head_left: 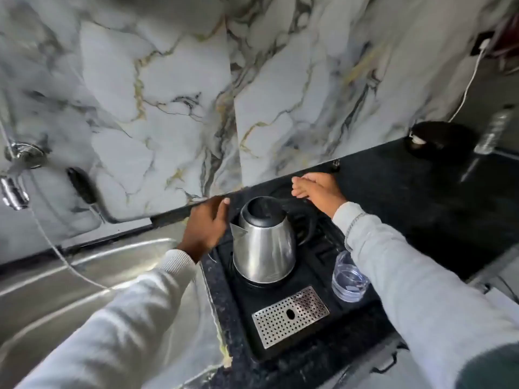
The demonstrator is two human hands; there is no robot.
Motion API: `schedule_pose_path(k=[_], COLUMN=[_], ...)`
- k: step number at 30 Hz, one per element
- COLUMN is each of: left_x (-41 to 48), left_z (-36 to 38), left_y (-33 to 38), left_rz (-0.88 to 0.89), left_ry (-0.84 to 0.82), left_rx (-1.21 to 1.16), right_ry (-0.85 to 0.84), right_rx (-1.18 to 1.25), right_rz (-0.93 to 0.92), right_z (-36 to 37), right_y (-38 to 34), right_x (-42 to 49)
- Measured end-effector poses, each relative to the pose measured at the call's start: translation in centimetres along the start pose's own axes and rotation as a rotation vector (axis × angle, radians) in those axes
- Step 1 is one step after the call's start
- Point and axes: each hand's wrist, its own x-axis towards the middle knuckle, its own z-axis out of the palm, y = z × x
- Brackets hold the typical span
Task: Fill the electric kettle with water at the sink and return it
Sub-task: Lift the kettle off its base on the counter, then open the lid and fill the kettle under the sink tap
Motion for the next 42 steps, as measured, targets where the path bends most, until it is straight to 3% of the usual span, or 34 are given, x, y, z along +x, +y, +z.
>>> schedule_pose_path(k=[4, 7, 12, 23, 34, 36, 38, 42], left_x=[-2.7, -4.4, -5.6, -4.1, -3.5, -4.0, -4.6, -6.7], left_z=[4.0, 5.6, 7.4, 5.0, -7.5, -10.0, -12.3, -15.2], left_y=[-0.6, -1.1, -0.5, 1.5, -1.3, -2.3, -2.9, -3.5], left_rz=[-0.159, -0.317, -0.493, -0.475, -0.428, -0.434, -0.399, -0.264], left_ry=[0.059, 0.098, 0.151, 0.133, 0.132, 0.22, 0.374, 0.551], left_rx=[-0.142, -0.384, -0.495, -0.572, -0.773, -0.845, -0.767, -0.237], right_ry=[-0.157, -0.191, -0.185, -0.264, -0.243, -0.252, -0.261, -0.277], right_rx=[0.215, 0.45, 0.521, 0.497, 0.534, 0.536, 0.532, 0.511], right_rz=[0.338, 0.434, 0.438, 0.278, 0.155, 0.142, 0.141, 0.148], right_z=[-1.1, -0.3, 0.7, 1.6, 10.1, 12.9, 15.9, 21.9], right_y=[3.6, 4.6, 5.2, 3.4, -4.9, -6.0, -6.9, -8.0], right_x=[0.7, -0.1, -0.4, 0.4, -1.5, -2.4, -3.3, -5.6])
